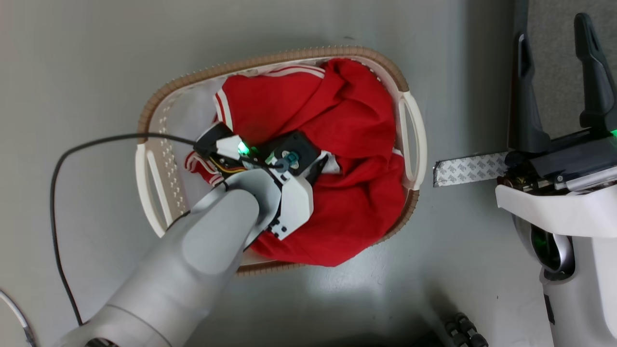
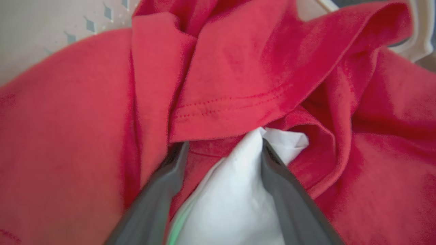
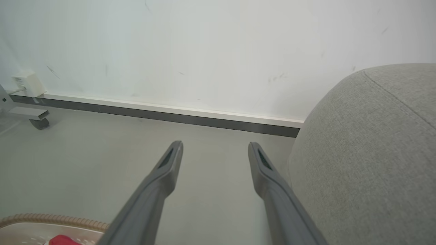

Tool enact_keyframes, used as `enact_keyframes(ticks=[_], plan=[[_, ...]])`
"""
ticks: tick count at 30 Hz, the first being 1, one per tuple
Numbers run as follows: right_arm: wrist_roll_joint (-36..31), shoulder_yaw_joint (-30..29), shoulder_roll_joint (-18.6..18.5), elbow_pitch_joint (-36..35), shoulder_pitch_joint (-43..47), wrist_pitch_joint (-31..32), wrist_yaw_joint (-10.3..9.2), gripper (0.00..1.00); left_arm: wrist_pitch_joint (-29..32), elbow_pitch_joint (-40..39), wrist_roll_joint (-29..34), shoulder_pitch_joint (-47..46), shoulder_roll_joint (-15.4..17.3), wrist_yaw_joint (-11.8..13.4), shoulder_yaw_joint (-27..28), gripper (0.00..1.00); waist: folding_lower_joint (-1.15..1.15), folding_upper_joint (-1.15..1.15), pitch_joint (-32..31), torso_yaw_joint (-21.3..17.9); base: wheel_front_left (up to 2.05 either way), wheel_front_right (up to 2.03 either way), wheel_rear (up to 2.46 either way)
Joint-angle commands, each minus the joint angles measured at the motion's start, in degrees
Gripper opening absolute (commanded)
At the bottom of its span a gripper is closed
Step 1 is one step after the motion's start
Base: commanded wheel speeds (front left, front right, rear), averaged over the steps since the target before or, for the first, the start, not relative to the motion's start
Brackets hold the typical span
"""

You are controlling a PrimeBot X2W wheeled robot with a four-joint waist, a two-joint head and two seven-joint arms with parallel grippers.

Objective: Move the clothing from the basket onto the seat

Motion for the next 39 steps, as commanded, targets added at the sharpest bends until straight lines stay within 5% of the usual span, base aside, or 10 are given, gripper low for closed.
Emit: enact_keyframes(ticks=[1, 2, 3, 4, 16, 28, 39], plan=[[-0.24, -0.29, -0.14, -0.41, -0.63, 0.03, -0.12, 1.0, -0.2, 0.78, 0.71, -0.94, 0.01, 0.43, -0.01, 0.94, -0.01, 0.0, 0.73, -0.04, 0.0, 0.0, 0.0], [-0.4, -0.38, -0.14, -0.53, -0.59, 0.03, -0.12, 1.0, -0.4, 1.17, 0.75, -1.31, -0.09, 0.5, -0.08, 0.51, -0.01, 0.0, 1.0, -0.05, 0.0, 0.0, 0.0], [-0.52, -0.45, -0.13, -0.64, -0.55, 0.03, -0.12, 1.0, -0.45, 1.6, 0.87, -1.71, -0.23, 0.66, -0.17, 0.31, -0.01, 0.0, 1.25, -0.06, 0.0, 0.0, 0.0], [-0.71, -0.49, -0.13, -0.74, -0.49, 0.03, -0.12, 1.0, -0.74, 2.06, 0.94, -2.03, -0.41, 0.74, -0.3, 0.0, -0.01, 0.0, 1.46, -0.07, 0.0, 0.0, 0.0], [-1.23, -1.22, -0.14, 1.14, 0.72, 0.03, -0.12, 1.0, -7.0, 5.42, -2.53, -1.93, -2.59, 0.5, 0.12, 0.0, -0.01, 0.0, -2.2, 1.76, 0.0, 0.0, 0.0], [-1.1, -2.77, -0.15, 6.52, 5.88, 0.04, -0.12, 1.0, -12.69, 4.15, -10.32, 5.97, -2.14, -0.65, 3.34, 0.0, -0.01, 0.0, -17.97, 4.76, 0.0, 0.0, 0.0], [-1.87, -3.53, -0.17, 12.52, 14.01, 0.04, -0.12, 1.0, -14.05, -5.09, -17.05, 16.8, 0.61, 0.57, 7.37, 0.0, -0.01, 0.0, -33.29, 7.61, 0.0, 0.0, 0.0]])
